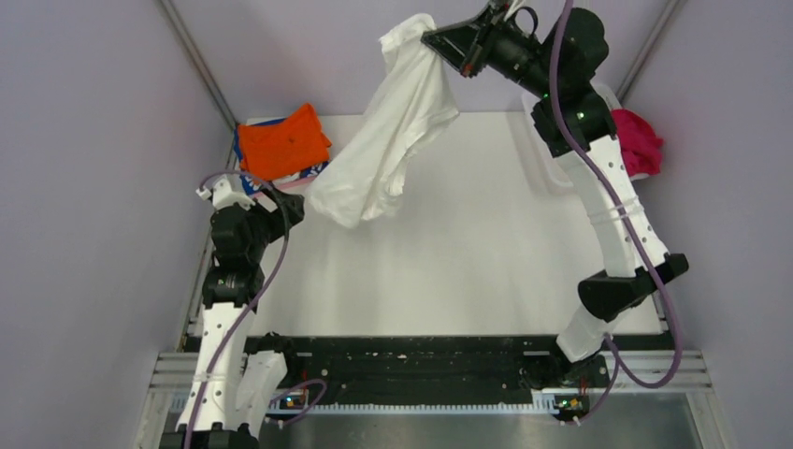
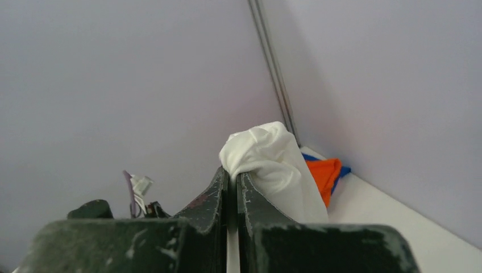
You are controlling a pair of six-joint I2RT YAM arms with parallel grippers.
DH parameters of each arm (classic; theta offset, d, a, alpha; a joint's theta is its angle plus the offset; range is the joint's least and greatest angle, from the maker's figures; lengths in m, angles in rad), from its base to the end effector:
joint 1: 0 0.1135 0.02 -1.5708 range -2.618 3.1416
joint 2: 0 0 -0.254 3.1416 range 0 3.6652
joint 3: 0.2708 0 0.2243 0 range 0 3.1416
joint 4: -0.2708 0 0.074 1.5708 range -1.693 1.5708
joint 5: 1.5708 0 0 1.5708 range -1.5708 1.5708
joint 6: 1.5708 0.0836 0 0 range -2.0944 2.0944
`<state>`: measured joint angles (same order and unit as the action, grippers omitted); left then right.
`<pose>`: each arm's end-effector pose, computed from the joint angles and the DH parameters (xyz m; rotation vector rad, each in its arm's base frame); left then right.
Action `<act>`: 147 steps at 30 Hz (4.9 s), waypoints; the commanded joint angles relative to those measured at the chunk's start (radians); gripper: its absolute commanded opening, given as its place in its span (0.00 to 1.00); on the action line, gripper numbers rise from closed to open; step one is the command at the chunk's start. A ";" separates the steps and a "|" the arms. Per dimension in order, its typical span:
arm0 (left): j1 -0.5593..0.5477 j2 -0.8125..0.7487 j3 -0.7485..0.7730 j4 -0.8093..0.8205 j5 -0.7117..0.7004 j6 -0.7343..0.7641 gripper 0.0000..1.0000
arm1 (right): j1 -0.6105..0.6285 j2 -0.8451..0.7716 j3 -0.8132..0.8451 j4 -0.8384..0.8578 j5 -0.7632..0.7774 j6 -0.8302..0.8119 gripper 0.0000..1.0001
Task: Fold and stack the t-shirts
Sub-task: Move the tshirt to the center of the board, then flatten out the tshirt
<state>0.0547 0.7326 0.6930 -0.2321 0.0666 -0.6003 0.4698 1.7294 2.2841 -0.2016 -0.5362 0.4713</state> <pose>0.2011 0.0054 0.2925 -0.5550 1.7804 -0.4413 0.2919 0.1961 0.5796 -0.4954 1.2601 1.1276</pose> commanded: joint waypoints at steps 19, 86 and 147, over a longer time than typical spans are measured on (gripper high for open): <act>0.002 -0.011 -0.074 -0.204 -0.015 -0.123 0.99 | -0.144 -0.248 -1.096 0.023 0.762 -0.082 0.99; -0.946 0.894 0.288 -0.384 -0.173 -0.026 0.49 | -0.157 -0.307 -1.412 0.095 0.830 0.010 0.99; -0.472 0.604 0.379 -0.225 -0.304 0.069 0.00 | -0.282 0.085 -1.160 0.388 0.627 -0.127 0.89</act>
<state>-0.4362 1.3212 1.0382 -0.5148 -0.2554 -0.5507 0.2222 1.9324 1.1885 0.0246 0.2188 0.3264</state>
